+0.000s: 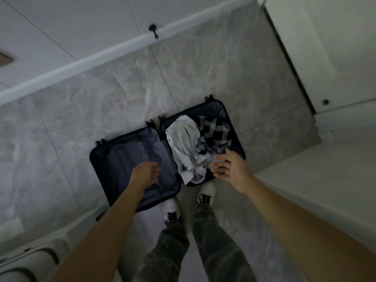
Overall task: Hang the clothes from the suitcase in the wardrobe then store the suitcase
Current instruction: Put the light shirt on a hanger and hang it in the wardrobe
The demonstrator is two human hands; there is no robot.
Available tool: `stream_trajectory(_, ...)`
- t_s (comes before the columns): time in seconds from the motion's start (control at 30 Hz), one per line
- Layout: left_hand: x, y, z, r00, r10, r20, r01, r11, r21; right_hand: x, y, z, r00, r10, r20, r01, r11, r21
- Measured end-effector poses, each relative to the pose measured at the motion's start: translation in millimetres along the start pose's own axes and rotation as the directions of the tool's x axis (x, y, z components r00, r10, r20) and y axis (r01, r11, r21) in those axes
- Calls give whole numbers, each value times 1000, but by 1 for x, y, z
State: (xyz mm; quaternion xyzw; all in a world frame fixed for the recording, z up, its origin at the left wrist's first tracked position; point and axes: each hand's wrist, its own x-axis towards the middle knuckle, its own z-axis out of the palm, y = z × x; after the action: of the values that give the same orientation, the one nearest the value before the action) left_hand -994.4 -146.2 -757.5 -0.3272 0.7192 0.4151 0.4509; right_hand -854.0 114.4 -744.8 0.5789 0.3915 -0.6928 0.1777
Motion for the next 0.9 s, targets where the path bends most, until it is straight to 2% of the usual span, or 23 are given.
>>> stream_trajectory(0.07,41,4,17,992,125,19,-127,974,188,46,4,-3,1000,19,5,-18,999,-30)
stream_trajectory(0.13,88,4,35,969,241,51,-243,900,362,92,14,-7,999,44,-2,-44,997,-66)
stream_trajectory(0.33,217,26,87,916,397,50,-355,747,563,204,63,-29,994,113,9,-113,993,-31)
stream_trajectory(0.43,266,41,109,876,466,120,-408,584,702,241,92,-35,990,144,10,-144,990,1)
stream_trajectory(0.57,313,55,138,860,443,253,-421,335,843,283,128,-39,984,176,8,-176,983,58)
stream_trajectory(0.63,331,61,152,860,425,284,-434,313,845,300,145,-38,983,185,-15,-182,976,116)
stream_trajectory(0.8,362,75,167,891,307,334,-436,376,818,320,173,-26,971,223,-80,-189,933,308)
stream_trajectory(0.9,370,73,161,890,320,326,-440,406,801,319,178,-23,970,218,-105,-167,919,357)
